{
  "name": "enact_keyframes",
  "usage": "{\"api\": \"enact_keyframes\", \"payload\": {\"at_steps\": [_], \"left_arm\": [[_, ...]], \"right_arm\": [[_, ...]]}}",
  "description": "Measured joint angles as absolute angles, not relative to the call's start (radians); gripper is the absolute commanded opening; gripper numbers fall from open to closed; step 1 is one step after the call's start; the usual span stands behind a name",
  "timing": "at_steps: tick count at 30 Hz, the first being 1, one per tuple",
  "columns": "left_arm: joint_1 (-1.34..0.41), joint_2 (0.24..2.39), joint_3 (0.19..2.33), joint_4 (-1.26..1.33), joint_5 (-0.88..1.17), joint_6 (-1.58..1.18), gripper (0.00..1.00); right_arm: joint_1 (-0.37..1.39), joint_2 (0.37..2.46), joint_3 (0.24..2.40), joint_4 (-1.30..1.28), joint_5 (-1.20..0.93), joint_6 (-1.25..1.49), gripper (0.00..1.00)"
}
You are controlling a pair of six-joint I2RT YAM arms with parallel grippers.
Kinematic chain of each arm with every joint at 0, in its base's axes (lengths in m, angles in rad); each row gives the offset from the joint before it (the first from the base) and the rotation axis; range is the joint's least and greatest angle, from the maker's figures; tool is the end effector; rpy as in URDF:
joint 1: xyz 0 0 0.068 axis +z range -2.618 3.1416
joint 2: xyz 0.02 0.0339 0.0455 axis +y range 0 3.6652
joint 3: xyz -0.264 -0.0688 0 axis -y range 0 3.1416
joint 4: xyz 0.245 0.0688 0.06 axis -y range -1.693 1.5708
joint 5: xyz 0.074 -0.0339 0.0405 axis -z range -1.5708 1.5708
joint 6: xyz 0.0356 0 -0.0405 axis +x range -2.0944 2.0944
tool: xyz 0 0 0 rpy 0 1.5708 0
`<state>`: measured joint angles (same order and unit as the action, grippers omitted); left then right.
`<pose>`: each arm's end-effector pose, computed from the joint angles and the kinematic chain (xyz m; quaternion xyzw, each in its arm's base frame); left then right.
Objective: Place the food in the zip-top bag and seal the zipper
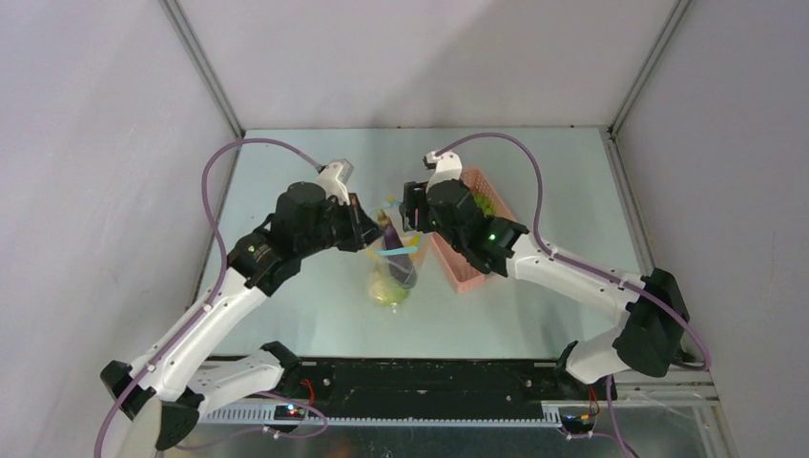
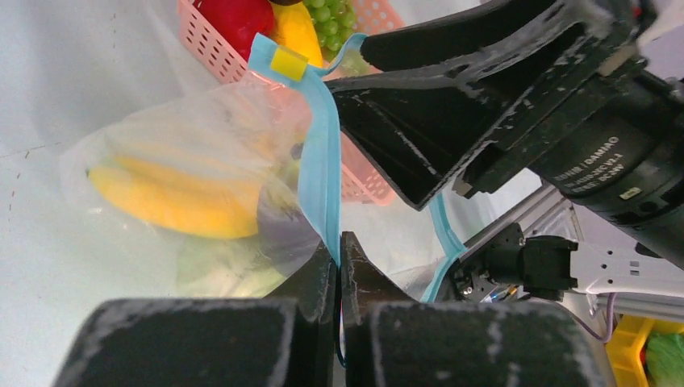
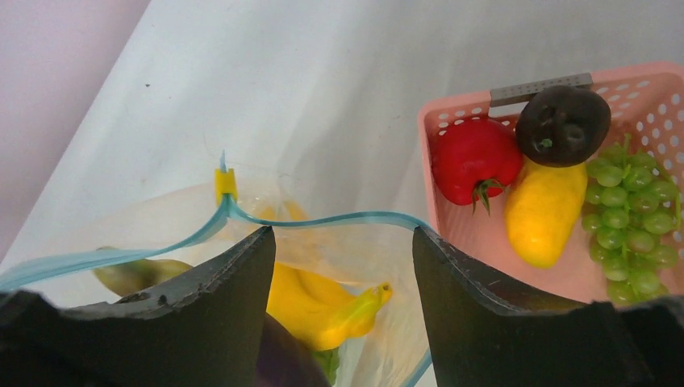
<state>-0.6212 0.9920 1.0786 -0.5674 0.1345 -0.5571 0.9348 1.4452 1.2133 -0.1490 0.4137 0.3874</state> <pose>0.1691 -0.1269 0.3649 0.0622 0.8516 -0.3352 0.3981 0.2123 0.2635 0.3379 -0.1083 0.8115 0.2025 0.5374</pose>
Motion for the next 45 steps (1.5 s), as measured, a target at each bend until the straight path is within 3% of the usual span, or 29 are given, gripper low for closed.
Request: {"api": "enact_keyframes", "payload": {"at_steps": [9,18,27,33,45], "left_arm": [[-0.621,1.01,1.089,-0.606,0.015,-0.561,0.03],[-0.62,1.262,1.272,-0.774,-0.097,-0.561,0.0],[-0.62,1.105,1.187,-0.741,-0.072,-0.53,0.03],[-0.62,1.027,1.165,-0.705,-0.075,-0.522,0.02],[-0.62,1.028,1.158,-0.696,-0.075,-0.521,0.02]], "right_arm": [[0.962,1.448,1.223,-0.221,0.418,0.307,0.68],[0.955,1.331,1.222,-0.282,0.423,0.287,0.69],[0.798,1.223,1.164,-0.308,0.421,0.366,0.69],[0.686,1.297,1.13,-0.352,0.391,0.413,0.69],[0.621,1.569,1.126,-0.315,0.294,0.43,0.68]]}}
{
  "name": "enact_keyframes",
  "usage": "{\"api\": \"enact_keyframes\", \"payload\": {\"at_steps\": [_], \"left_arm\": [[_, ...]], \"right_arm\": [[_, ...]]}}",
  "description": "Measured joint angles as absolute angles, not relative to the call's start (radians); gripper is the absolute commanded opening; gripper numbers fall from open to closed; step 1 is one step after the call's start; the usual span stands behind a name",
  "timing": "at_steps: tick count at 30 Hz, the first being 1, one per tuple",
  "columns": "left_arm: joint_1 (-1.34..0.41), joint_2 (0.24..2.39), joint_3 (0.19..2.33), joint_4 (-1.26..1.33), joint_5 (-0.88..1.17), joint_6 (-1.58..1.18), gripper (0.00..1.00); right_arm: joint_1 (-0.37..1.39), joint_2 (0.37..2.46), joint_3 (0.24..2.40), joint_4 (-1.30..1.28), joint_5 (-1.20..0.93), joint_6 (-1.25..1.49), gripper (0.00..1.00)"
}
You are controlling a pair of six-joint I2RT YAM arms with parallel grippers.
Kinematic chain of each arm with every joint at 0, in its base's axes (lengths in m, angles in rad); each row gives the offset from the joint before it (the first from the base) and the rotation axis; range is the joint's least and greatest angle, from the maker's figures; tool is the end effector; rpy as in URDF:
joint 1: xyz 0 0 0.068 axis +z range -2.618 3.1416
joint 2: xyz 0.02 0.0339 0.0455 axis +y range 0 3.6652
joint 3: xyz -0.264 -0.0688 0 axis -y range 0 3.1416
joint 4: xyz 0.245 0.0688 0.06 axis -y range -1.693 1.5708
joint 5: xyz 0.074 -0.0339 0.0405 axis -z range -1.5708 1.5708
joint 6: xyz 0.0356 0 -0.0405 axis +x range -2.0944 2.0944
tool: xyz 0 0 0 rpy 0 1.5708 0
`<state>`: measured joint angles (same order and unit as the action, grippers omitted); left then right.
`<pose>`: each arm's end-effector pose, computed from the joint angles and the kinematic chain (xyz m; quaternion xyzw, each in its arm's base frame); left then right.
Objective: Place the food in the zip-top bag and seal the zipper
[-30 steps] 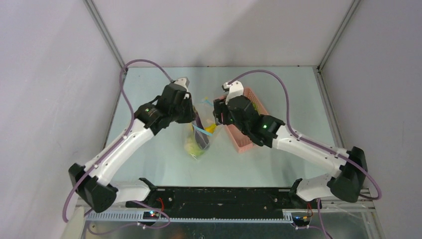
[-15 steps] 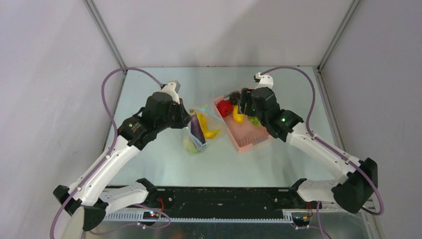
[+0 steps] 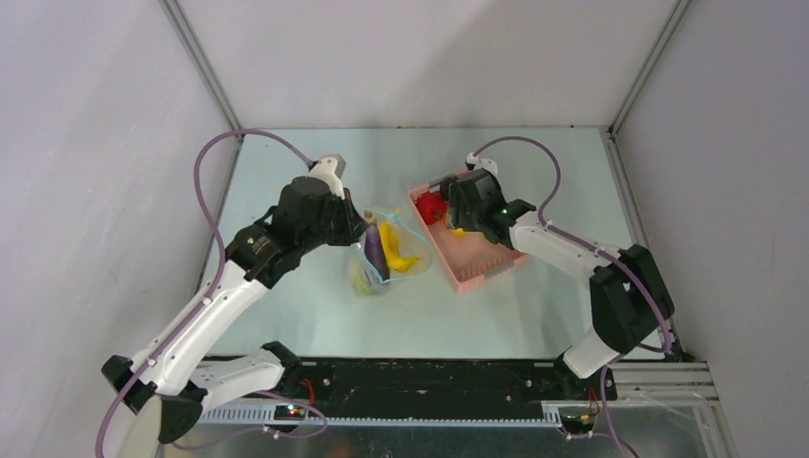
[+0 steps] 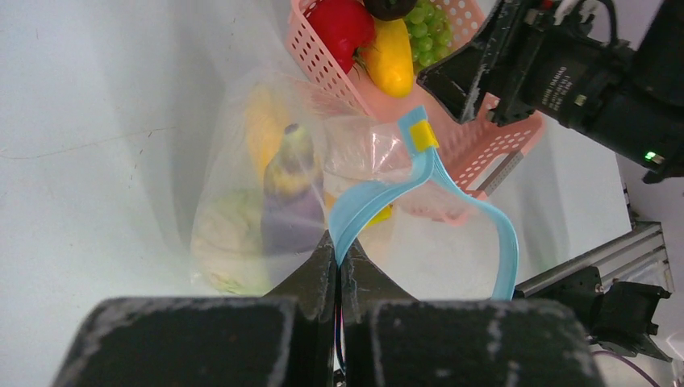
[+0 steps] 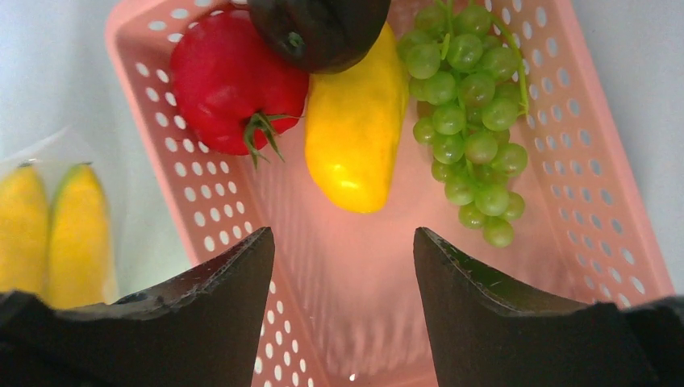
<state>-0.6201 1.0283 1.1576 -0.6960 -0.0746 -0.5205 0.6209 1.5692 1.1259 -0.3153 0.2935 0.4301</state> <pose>0.1735 -0.1206 0.3719 0.0257 0.8758 -0.2321 0.4224 0.2867 0.1924 0.2523 -0.0291 0.9102 0.0798 0.4054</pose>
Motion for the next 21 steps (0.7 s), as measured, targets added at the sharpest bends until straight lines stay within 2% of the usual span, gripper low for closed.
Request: {"api": "enact_keyframes", "payload": {"at_steps": [21], "left_arm": [[-0.62,1.029,1.158,-0.69,-0.064,-0.514,0.02]], "right_arm": [[0.549,1.9,1.226,-0.181,0.222,0.45,0.65]]}}
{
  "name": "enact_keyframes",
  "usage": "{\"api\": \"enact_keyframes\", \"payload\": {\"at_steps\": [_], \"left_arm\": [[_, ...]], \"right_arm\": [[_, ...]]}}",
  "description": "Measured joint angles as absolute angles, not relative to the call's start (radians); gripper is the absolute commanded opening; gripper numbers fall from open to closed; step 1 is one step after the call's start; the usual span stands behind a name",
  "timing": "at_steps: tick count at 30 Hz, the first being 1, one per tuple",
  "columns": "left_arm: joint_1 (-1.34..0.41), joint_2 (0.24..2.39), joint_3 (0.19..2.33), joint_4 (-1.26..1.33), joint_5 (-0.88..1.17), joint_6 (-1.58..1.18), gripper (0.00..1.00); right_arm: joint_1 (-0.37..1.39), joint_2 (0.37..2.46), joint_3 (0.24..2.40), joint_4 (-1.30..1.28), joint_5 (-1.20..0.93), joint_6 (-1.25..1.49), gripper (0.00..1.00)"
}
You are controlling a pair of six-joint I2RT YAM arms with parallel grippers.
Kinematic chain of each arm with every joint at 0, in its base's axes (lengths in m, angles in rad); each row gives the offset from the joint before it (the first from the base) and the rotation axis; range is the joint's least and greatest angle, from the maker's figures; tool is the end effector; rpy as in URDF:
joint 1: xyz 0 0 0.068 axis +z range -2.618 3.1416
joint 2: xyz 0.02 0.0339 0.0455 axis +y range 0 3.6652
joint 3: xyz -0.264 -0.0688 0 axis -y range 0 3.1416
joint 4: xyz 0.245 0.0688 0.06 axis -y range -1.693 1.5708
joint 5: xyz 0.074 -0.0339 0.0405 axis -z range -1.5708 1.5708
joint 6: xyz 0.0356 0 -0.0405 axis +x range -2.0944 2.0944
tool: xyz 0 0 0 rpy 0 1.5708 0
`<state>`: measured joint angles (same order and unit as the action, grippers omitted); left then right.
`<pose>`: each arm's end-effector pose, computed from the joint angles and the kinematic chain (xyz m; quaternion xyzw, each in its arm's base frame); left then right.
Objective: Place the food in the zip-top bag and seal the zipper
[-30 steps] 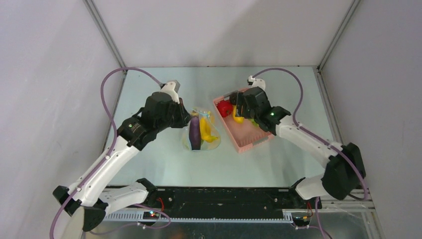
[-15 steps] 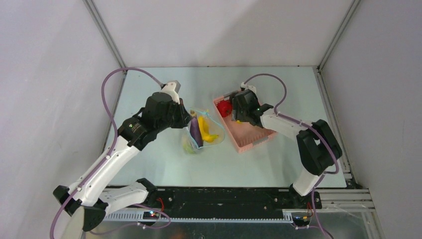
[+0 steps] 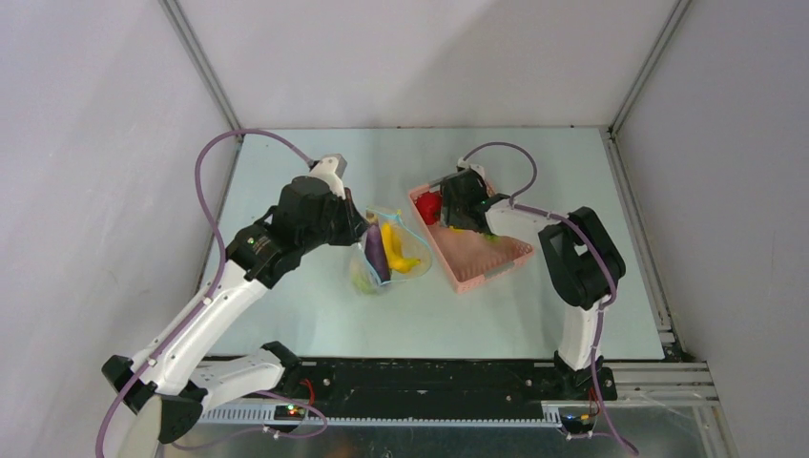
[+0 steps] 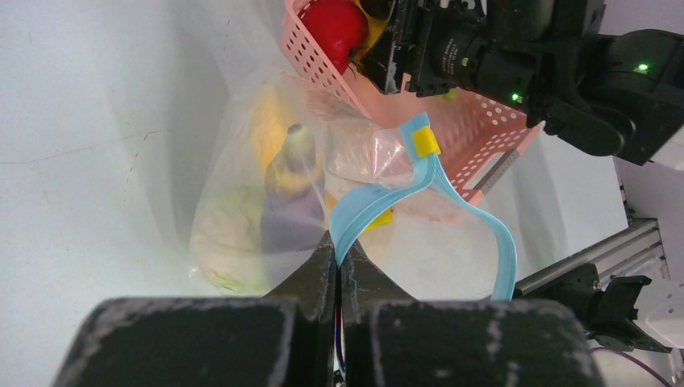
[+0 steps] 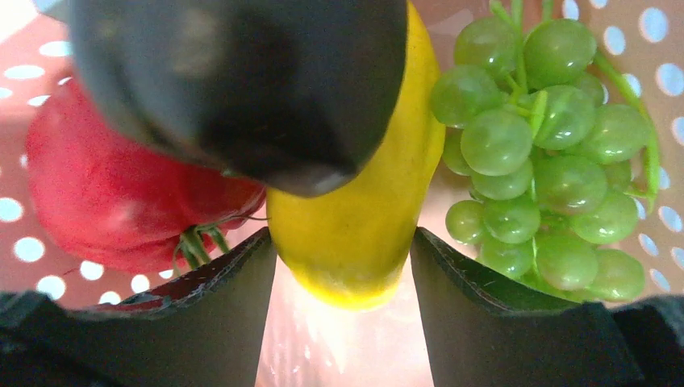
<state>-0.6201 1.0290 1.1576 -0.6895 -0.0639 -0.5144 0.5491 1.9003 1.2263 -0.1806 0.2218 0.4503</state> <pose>0.1738 -0.1213 0.3724 0.0308 0.8743 -0.2362 0.4228 0.3501 0.2051 0.1753 -0.0072 0.9316 0.0759 0.3554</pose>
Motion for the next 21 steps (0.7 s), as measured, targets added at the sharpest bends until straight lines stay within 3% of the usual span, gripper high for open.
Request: {"api": "enact_keyframes", "payload": {"at_steps": [8,11,16,21], "left_arm": [[-0.62,1.034,1.158,-0.689,-0.048,-0.514,0.02],[-0.62,1.034,1.158,-0.688,-0.048,-0.514,0.02],[-0.62,1.034,1.158,-0.68,-0.045,-0.514,0.02],[-0.62,1.034,1.158,-0.675,-0.044,-0.514,0.02]], "right_arm": [[0.548,1.951,1.248,-0.175,0.242,0.472,0.64],[0.547,1.964,1.262,-0.174,0.255,0.476,0.57],[0.546,1.968,1.268,-0.175,0.263,0.476,0.38],[0.55,1.96,1.269,-0.192,0.265,0.47,0.33]]}}
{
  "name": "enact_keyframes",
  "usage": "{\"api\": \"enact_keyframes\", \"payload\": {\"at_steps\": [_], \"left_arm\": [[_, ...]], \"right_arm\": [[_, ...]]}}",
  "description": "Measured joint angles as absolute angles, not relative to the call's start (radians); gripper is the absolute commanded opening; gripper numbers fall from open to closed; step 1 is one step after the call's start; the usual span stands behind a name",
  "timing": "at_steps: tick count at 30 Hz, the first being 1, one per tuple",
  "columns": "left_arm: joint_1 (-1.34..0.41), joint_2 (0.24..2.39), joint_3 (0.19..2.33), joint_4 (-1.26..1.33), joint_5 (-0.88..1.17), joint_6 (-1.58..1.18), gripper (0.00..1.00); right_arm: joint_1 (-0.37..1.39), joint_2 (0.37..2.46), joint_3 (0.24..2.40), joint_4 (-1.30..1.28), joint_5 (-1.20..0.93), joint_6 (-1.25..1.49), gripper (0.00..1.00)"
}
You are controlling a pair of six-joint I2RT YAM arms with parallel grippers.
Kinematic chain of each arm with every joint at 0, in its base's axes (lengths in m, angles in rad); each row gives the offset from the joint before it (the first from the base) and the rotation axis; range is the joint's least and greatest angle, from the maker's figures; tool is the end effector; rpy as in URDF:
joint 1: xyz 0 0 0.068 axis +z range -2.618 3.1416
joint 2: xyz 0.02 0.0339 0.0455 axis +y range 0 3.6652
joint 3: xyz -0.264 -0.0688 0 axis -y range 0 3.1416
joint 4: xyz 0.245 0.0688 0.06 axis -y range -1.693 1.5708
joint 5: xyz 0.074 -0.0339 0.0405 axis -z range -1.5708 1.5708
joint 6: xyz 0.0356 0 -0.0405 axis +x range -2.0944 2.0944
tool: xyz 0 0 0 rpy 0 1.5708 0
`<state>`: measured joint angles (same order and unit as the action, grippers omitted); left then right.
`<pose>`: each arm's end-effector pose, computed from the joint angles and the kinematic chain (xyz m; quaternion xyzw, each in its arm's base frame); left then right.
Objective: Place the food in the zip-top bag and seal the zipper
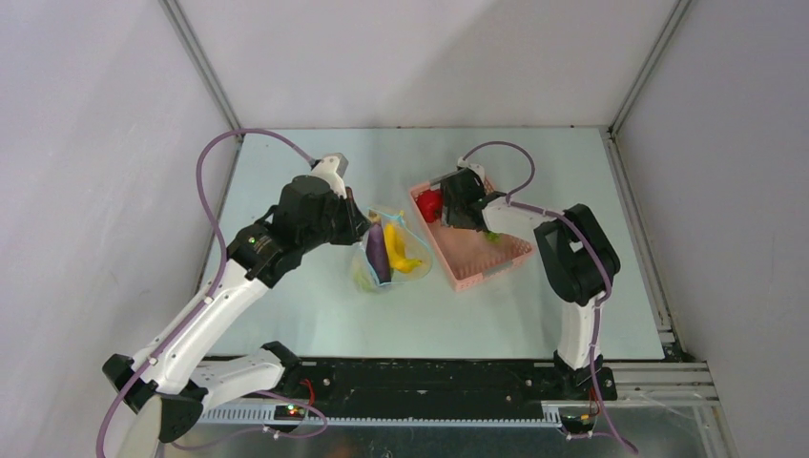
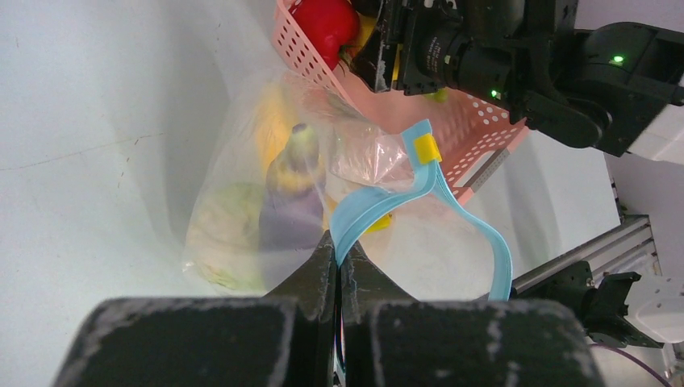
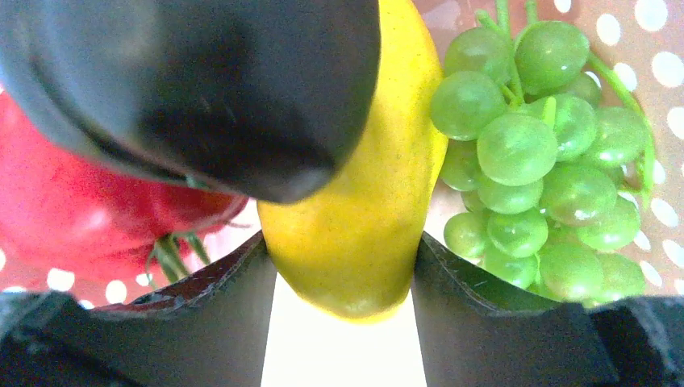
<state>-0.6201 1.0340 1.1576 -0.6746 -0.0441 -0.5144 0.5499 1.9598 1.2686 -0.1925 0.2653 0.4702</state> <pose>0.1751 -0.1231 0.3728 0.0353 0.8719 -0.2460 0.4219 0.3594 0.2094 0.1641 0.0073 0.9343 0.0543 0.3522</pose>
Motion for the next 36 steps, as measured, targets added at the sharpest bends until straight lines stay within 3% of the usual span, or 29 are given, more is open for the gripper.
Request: {"api": "enact_keyframes", "payload": {"at_steps": [14,28,36], "left_arm": [[-0.62,1.035,1.157,-0.675,-0.043,-0.516,0.02],[-0.62,1.054,1.157,-0.675,-0.049,-0.523,0.02],[-0.62,1.061,1.157,-0.675,-0.049,-0.523,0.02]], "right_arm": [[0.701,1.59,1.193,-0.379,0.338,0.449,0.28],[0.712,1.259,1.053,-0.468,0.354,0.447,0.28],[0.713,1.028,1.003,-0.416,0.138,0.357,0.29]]}}
